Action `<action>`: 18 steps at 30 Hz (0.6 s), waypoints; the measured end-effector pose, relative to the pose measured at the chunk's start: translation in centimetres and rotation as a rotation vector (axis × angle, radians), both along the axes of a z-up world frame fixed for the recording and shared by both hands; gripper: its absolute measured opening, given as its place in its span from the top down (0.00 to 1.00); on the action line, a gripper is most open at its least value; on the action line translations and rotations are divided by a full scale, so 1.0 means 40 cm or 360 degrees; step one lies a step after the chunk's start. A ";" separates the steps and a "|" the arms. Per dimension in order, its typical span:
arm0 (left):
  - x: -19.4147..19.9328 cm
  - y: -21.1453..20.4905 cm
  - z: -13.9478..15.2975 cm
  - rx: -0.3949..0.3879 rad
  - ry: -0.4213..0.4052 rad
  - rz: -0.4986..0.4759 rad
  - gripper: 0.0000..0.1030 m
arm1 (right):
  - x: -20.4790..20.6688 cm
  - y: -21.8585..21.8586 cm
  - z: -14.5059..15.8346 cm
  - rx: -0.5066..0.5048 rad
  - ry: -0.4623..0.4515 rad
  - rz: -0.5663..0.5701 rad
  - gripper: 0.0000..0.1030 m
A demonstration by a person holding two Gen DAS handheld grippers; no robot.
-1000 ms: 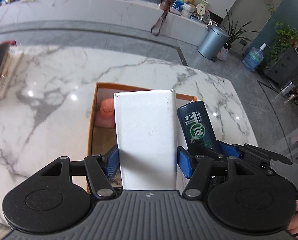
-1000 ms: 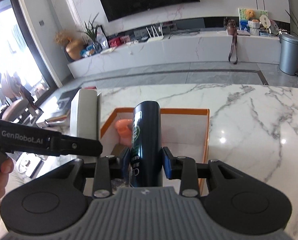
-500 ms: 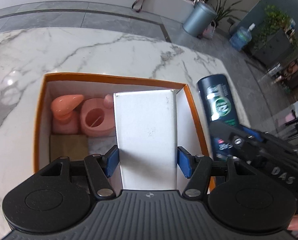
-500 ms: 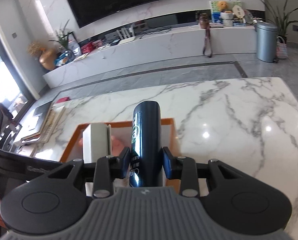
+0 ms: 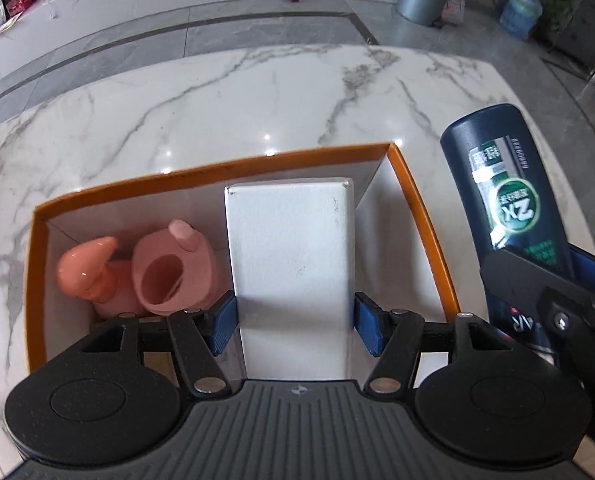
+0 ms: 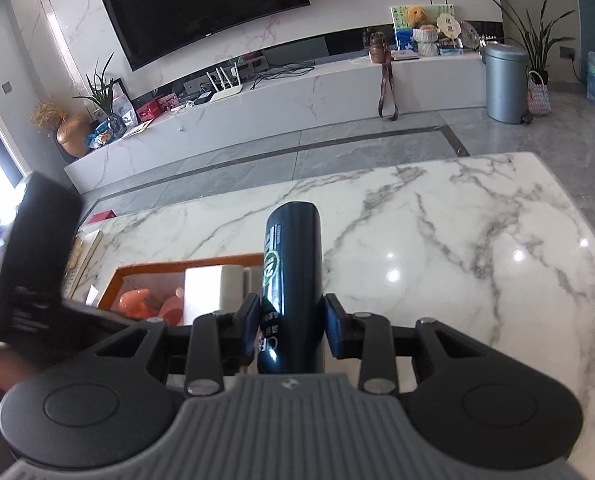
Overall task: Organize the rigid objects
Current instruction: 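Carry the white box and dark green bottle over the orange box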
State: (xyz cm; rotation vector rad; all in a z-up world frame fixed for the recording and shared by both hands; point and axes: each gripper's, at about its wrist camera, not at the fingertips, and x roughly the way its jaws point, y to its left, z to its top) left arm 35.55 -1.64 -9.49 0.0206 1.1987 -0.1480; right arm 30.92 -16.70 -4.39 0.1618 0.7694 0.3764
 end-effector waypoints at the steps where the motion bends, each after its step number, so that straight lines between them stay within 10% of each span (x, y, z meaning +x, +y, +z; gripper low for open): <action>1: -0.001 -0.009 -0.006 0.0025 -0.0011 -0.0024 0.32 | -0.002 -0.003 -0.003 0.0002 0.0004 0.0002 0.66; 18: -0.019 -0.015 0.011 0.0197 -0.0180 -0.0072 0.26 | -0.026 -0.001 -0.002 -0.0038 0.0018 0.0036 0.66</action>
